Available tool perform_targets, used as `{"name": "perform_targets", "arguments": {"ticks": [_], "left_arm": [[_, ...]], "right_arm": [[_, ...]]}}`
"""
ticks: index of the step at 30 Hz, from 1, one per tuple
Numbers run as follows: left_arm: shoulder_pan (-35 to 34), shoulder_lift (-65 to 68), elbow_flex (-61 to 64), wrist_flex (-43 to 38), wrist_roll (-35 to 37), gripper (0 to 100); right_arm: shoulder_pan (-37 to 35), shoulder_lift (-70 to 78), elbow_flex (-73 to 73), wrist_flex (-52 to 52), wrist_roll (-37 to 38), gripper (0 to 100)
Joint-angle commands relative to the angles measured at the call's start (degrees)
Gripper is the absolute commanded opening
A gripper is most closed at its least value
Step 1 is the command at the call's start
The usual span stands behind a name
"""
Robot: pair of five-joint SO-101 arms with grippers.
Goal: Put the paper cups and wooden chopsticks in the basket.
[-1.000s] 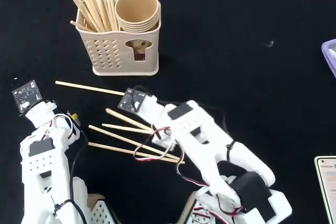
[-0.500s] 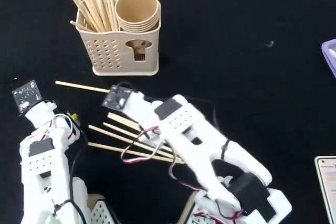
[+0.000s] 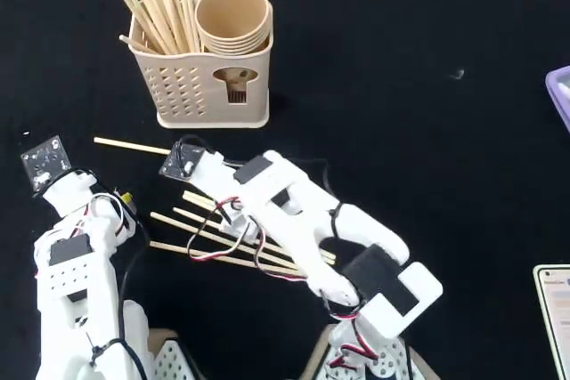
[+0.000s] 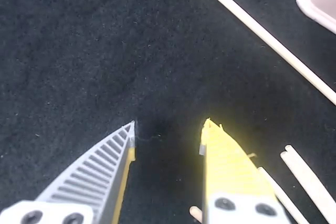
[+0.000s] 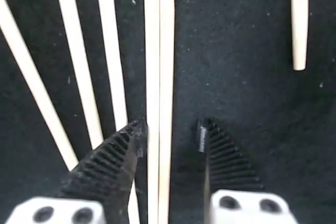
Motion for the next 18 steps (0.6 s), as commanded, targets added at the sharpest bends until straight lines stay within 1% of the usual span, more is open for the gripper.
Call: {"name": "perform_targets", "arguments": {"ticks": [1, 15, 17, 18], "left_arm": [[0.8, -0.9, -0.4, -1.0, 0.2, 21], [0.8, -0.9, -0.4, -1.0, 0.2, 21], [0.8, -0.9, -0.4, -1.0, 0.2, 21], [0.8, -0.9, -0.4, -1.0, 0.2, 21]], "right_arm": [[1.0, 0.0, -3.1, 0.5, 3.3, 1.8], [0.8, 0.2, -3.2, 0.5, 3.6, 1.3], [0.7, 0.4, -3.0, 0.6, 3.5, 3.4], [0.7, 0.4, -2.9, 0.7, 3.5, 6.4]]}}
